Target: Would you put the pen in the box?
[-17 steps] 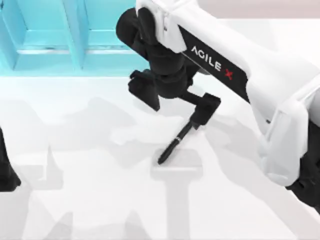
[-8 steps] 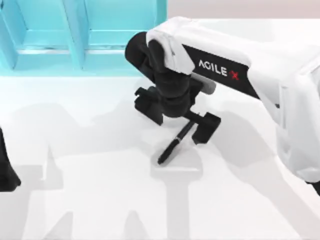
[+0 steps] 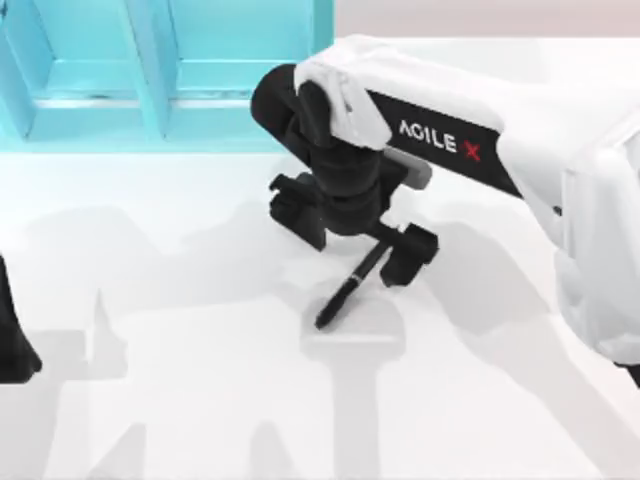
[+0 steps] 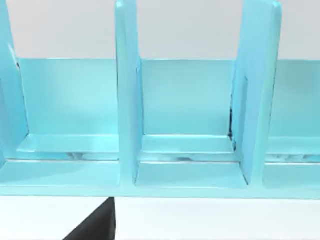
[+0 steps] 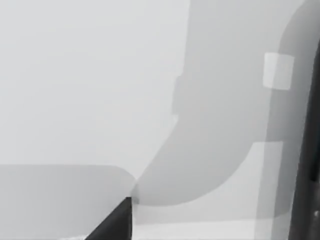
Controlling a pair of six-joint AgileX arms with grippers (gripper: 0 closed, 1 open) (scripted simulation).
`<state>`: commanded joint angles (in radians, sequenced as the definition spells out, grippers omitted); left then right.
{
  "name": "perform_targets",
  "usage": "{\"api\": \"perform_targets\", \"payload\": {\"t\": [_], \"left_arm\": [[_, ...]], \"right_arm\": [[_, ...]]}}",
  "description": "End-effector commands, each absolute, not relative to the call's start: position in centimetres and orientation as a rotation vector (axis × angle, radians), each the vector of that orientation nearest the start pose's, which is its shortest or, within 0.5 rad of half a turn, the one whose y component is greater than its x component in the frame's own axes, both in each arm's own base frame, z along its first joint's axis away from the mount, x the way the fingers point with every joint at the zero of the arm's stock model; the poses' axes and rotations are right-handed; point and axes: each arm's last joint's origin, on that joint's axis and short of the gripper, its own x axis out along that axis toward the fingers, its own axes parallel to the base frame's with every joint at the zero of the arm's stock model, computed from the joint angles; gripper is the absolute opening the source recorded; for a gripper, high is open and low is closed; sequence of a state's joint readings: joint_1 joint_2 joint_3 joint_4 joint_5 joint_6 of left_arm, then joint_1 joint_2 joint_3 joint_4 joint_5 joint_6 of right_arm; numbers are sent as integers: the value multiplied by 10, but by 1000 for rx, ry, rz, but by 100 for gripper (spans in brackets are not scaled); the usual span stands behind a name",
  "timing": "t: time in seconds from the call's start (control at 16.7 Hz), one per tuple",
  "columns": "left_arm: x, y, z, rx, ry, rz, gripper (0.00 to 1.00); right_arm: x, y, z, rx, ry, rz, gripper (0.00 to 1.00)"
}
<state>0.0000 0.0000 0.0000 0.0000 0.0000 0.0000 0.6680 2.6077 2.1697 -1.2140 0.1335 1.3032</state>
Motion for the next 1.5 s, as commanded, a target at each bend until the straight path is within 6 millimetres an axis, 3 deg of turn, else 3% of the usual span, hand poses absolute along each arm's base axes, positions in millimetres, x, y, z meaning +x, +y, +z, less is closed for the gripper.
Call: {"api": "perform_targets", "payload": {"t": [0.6, 1.08, 1.14, 1.32, 1.5], "left_arm": [[106, -1, 160, 0, 0, 0, 100], [106, -1, 160, 0, 0, 0, 100], [106, -1, 160, 0, 0, 0, 100], [106, -1, 160, 0, 0, 0, 100], [106, -1, 160, 0, 0, 0, 100]], "right_arm": [[385, 307, 86, 370, 1452, -586, 2], [385, 307, 86, 370, 1452, -586, 0], [387, 315, 114, 445, 1411, -526, 0], [388, 317, 119, 442, 1416, -527, 0], [391, 322, 136, 440, 1423, -527, 0]]}}
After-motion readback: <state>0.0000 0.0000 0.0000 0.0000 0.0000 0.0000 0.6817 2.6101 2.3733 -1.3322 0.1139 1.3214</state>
